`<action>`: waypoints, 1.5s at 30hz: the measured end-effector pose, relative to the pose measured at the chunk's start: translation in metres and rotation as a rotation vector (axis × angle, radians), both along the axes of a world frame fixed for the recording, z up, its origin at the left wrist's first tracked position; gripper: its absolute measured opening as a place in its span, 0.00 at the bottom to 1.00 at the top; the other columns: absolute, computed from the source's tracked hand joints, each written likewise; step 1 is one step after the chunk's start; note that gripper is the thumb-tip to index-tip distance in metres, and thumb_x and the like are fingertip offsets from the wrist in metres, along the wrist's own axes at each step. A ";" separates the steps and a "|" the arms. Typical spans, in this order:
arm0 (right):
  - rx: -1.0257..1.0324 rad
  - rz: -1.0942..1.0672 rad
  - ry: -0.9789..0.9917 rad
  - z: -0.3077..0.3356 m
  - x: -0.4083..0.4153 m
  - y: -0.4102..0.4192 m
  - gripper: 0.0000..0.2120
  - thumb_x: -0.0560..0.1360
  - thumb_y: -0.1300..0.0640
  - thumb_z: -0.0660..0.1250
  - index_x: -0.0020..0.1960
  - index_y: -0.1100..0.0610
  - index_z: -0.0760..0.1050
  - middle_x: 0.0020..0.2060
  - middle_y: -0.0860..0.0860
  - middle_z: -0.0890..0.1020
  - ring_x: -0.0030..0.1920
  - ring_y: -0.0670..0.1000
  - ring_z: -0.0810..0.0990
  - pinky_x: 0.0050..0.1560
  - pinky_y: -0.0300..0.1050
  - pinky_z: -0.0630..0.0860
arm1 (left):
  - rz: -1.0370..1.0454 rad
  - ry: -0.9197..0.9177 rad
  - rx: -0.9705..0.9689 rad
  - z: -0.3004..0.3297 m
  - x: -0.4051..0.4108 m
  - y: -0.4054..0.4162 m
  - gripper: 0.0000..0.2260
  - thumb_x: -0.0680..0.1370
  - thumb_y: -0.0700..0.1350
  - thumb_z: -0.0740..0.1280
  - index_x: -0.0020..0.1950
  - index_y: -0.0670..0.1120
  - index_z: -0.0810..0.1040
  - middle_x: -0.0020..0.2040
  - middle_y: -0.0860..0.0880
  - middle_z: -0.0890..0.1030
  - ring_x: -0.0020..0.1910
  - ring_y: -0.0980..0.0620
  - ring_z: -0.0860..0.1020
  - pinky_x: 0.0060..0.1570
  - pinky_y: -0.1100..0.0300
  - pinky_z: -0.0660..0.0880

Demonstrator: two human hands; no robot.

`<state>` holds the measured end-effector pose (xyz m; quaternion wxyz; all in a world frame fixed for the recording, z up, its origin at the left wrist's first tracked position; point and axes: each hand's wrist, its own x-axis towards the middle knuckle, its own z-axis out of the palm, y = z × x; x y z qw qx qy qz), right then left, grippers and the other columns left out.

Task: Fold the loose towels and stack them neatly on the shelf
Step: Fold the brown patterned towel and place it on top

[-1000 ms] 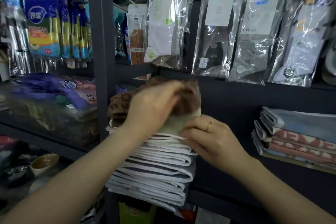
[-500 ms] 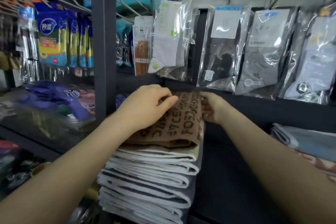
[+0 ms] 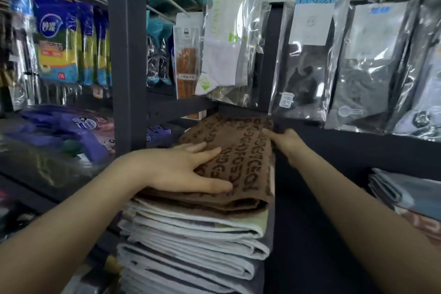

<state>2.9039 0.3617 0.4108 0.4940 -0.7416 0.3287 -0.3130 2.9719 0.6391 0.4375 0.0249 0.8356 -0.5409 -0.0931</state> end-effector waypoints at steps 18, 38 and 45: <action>-0.150 0.334 0.153 -0.016 -0.002 -0.011 0.29 0.78 0.41 0.55 0.73 0.55 0.60 0.72 0.51 0.65 0.67 0.47 0.65 0.64 0.40 0.59 | -0.099 -0.133 -0.245 -0.032 -0.021 -0.010 0.43 0.52 0.84 0.45 0.62 0.76 0.31 0.77 0.53 0.40 0.75 0.50 0.42 0.68 0.58 0.42; 0.625 0.169 -0.118 -0.095 -0.055 0.062 0.12 0.78 0.52 0.60 0.51 0.58 0.77 0.41 0.53 0.82 0.38 0.52 0.82 0.31 0.42 0.78 | 0.052 -0.233 -1.088 -0.198 -0.099 0.032 0.32 0.79 0.63 0.50 0.75 0.52 0.37 0.76 0.48 0.37 0.75 0.46 0.38 0.70 0.45 0.43; 0.819 0.253 -0.168 -0.079 -0.042 0.064 0.27 0.71 0.35 0.63 0.60 0.53 0.76 0.56 0.54 0.81 0.55 0.55 0.80 0.58 0.50 0.75 | 0.122 -0.134 -1.118 -0.187 -0.111 0.020 0.40 0.75 0.69 0.52 0.74 0.52 0.33 0.73 0.37 0.35 0.73 0.41 0.35 0.71 0.47 0.36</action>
